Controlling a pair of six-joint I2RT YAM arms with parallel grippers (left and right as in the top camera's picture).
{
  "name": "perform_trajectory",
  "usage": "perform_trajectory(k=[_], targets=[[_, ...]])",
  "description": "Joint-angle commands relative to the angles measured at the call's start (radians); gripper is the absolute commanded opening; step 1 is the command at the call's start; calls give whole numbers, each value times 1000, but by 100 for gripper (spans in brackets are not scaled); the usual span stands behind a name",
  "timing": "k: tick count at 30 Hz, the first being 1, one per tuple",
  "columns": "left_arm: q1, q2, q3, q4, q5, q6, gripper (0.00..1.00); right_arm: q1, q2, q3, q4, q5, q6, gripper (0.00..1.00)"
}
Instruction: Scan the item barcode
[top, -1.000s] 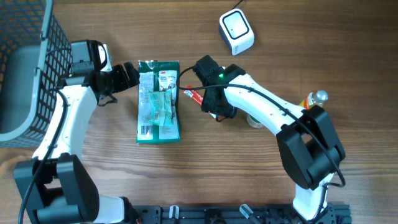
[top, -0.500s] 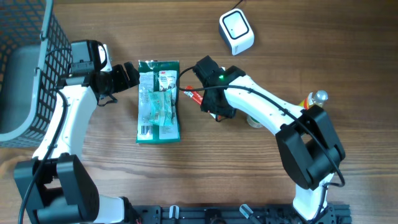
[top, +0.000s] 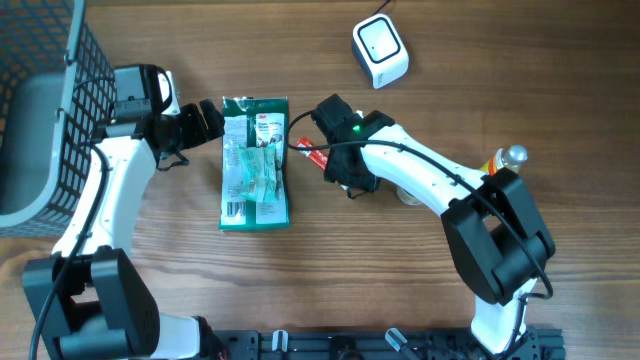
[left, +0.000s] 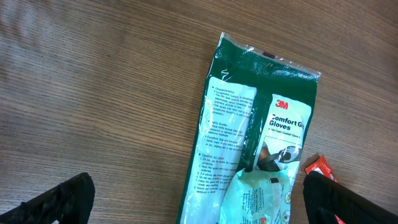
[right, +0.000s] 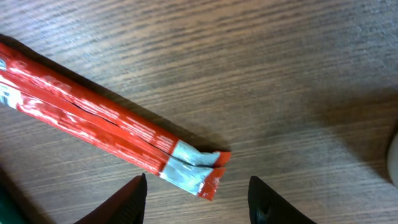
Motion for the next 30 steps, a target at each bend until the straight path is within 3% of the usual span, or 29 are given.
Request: perform_trajectory(k=[1,8,14,17,21,30], targets=[[9,-11,13,3,-6,9,100,-2,9,-12,13,15,16,52],[9,-11,13,3,-6,9,100,-2,9,-103,130,8,15,51],[9,-11,13,4,-6,9,100,-4,9,-173,187,2,68,36],[9,-11,13,4,-6,9,100,-5,8,-170,186,1,48,5],[9,-11,13,4,-6,9,100,-24,-36,-130,157,1,-134,4],[9,-11,13,4,-6,9,100,-30,-340,-121,11,-68,-404,4]])
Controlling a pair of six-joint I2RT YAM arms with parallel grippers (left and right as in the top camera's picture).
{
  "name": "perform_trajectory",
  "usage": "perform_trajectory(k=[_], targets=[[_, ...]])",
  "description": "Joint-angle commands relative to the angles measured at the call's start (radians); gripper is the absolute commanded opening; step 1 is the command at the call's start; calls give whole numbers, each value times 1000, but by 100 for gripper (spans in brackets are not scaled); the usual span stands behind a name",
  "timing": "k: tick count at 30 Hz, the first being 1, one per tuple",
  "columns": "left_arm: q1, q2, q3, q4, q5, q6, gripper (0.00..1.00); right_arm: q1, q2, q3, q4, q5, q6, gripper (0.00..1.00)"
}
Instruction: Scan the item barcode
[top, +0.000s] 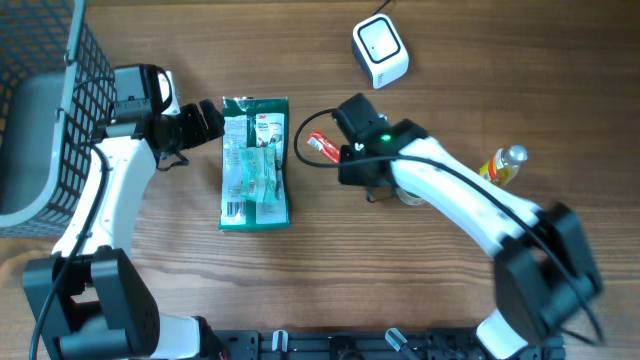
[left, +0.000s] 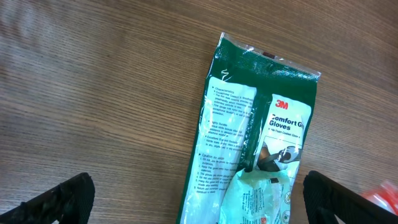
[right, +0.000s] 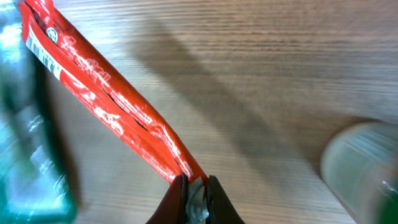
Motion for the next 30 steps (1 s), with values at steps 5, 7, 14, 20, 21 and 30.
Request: perform_trajectory(k=[5,7,14,20,21,30], targets=[[9,-11,13,3,-6,9,100,2,-194,11,-62,-188,-293,4],[9,-11,13,3,-6,9,100,2,-193,6,-63,-215,-311,4],[9,-11,13,3,-6,9,100,2,-193,6,-63,-215,-311,4],[9,-11,13,3,-6,9,100,2,-193,3,-69,-214,-311,4],[9,-11,13,3,-6,9,100,2,-193,0,-68,-214,-312,4],[9,-11,13,3,-6,9,100,2,-193,-6,-66,-385,-517,4]])
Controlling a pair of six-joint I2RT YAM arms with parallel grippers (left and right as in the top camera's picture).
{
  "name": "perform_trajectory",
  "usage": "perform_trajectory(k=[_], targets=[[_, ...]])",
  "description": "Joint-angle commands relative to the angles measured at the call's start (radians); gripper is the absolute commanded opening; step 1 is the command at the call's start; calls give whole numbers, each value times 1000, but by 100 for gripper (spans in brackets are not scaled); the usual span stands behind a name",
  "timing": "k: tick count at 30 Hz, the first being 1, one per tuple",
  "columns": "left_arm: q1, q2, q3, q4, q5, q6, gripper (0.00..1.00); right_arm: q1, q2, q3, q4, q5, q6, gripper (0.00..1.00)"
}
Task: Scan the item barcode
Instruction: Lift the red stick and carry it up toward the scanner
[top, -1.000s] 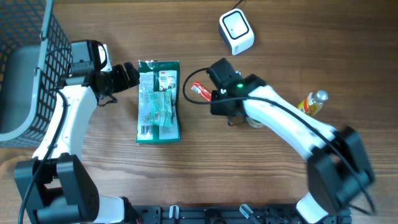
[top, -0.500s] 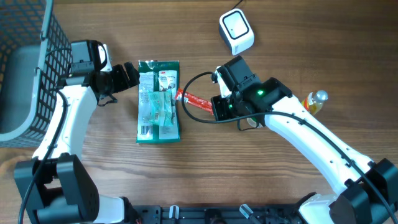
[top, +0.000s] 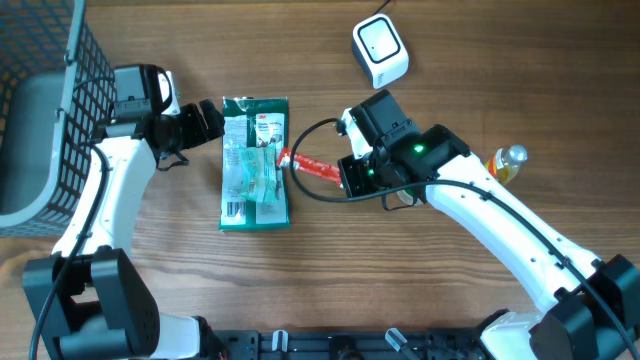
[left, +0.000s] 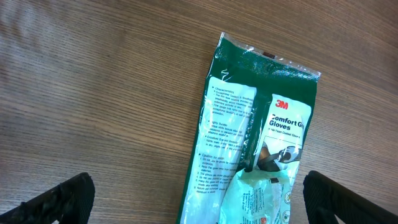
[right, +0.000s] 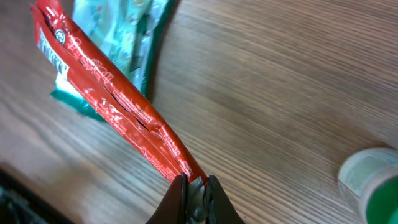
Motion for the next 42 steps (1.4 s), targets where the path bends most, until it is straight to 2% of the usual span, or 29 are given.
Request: perform_trajectory(k=[1,5,9,42], targets=[[9,-11,13,3,-6,9,100,3,-12,-6,3,-198,-192,4],[9,-11,13,3,-6,9,100,3,-12,-6,-15,-204,-217,4],[9,-11,13,3,-6,9,100,2,-12,-6,-85,-90,-214,4],[9,-11,13,3,-6,9,100,3,-12,-6,-80,-90,-212,4]])
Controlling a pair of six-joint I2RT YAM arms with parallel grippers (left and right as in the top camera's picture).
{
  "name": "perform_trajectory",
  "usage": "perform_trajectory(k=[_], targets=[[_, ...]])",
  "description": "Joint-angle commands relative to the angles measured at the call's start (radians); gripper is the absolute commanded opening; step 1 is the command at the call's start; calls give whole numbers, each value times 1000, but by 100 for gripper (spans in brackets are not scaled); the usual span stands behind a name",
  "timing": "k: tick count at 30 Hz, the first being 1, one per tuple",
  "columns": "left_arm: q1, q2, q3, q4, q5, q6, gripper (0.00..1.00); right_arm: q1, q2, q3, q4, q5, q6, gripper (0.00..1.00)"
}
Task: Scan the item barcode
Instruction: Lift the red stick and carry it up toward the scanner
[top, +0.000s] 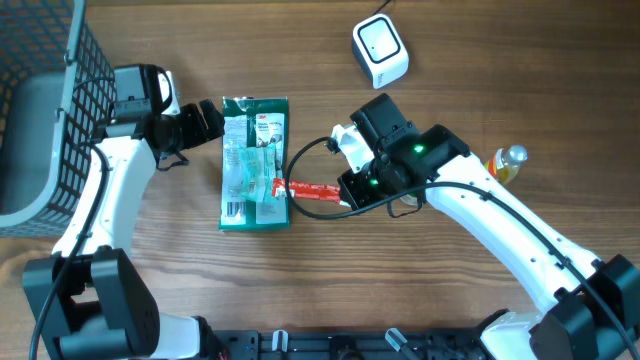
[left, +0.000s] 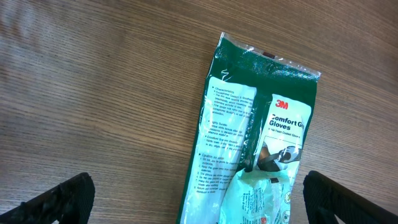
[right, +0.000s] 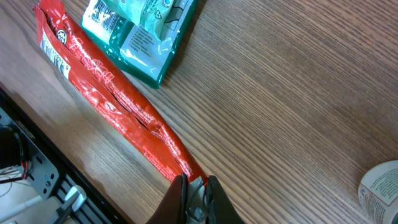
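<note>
A long red snack wrapper (top: 310, 189) hangs above the table, my right gripper (right: 194, 198) shut on its silver end; the wrapper (right: 109, 106) stretches up and left in the right wrist view, a barcode near its far end. The white barcode scanner (top: 380, 50) sits at the back of the table, well away from the wrapper. A green glove packet (top: 256, 162) lies flat at centre left. My left gripper (left: 199, 205) stands open over the packet's near end (left: 255, 149), its dark fingertips (left: 59, 199) wide apart, touching nothing.
A dark wire basket (top: 45, 100) fills the left edge. A small bottle with an orange label (top: 503, 162) lies at the right, and a green-capped container (right: 380, 186) shows by the right arm. A black rail (top: 350, 345) runs along the front edge.
My right gripper has carried the red wrapper towards the front of the table; its far end now sits by the glove packet's lower right corner. The left arm has not moved.
My right gripper stood open over the silver end of the red wrapper lying on the wood. Then it was shut on that end. After that the wrapper was held off the table near the packet, and now it hangs lower in the overhead view. The left gripper stayed open throughout.
</note>
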Motion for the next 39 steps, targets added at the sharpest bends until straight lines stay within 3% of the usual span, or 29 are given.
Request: perform_trajectory(k=[1,21,26,31,35,39], targets=[[9,-11,13,4,-6,9,100,2,-12,-6,5,13,-18,4],[9,-11,13,4,-6,9,100,2,-12,-6,21,51,-20,4],[9,-11,13,3,-6,9,100,2,-12,-6,-37,62,-98,4],[9,-11,13,4,-6,9,100,2,-12,-6,-26,93,-50,4],[9,-11,13,3,-6,9,100,2,-12,48,-14,261,85,4],[9,-11,13,3,-6,9,100,1,-12,286,-55,448,101,4]])
